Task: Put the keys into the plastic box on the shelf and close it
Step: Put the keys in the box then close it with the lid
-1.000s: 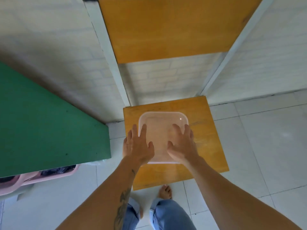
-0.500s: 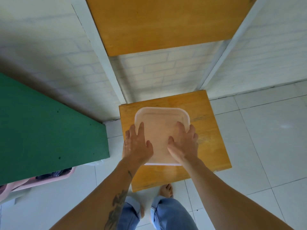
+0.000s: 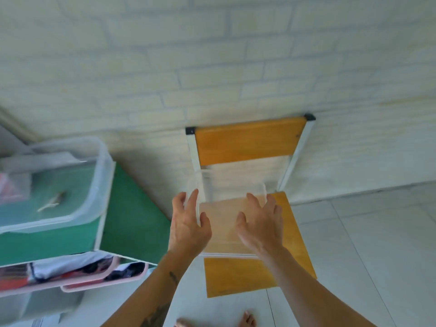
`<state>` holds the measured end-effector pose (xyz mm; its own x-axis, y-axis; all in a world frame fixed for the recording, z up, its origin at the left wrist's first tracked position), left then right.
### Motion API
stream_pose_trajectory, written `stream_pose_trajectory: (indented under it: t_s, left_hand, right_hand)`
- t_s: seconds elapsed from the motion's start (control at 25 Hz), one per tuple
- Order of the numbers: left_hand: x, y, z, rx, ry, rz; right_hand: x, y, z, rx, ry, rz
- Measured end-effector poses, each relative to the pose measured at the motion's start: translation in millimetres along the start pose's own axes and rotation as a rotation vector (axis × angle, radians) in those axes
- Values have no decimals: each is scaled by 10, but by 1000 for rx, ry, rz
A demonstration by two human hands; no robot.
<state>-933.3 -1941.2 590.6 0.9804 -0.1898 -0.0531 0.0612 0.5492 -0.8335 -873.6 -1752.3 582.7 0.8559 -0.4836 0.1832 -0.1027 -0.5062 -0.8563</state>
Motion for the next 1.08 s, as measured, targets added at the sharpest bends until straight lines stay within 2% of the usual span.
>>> stream_pose_trajectory:
  t_s: [0.28, 0.56, 0.76, 1.08]
  left_hand:
    - [69, -951, 50, 47, -119, 170]
    - [79, -2082, -464, 96, -229, 388]
    - [-4, -2738, -1160, 61, -217, 430]
    - [-301, -3266, -2157, -16, -162, 340]
  right_hand:
    - [152, -619, -986, 76, -248, 171]
    - [438, -636, -2252, 167, -461, 228]
    - [709, -320, -3137, 193, -478, 200]
    - [821, 444, -3996, 213, -406, 9]
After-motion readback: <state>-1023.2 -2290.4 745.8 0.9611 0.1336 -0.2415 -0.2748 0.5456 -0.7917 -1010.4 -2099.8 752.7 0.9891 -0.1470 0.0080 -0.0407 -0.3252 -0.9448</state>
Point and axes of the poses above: each hand's wrist, its own x-axis away from the middle knuckle, its own y-axis out of the palm, z = x × y, the point moved 8 cm from there along -x, towards the middle knuckle, and after that the axes turned 6 degrees about -x, right-handed, at the moved point
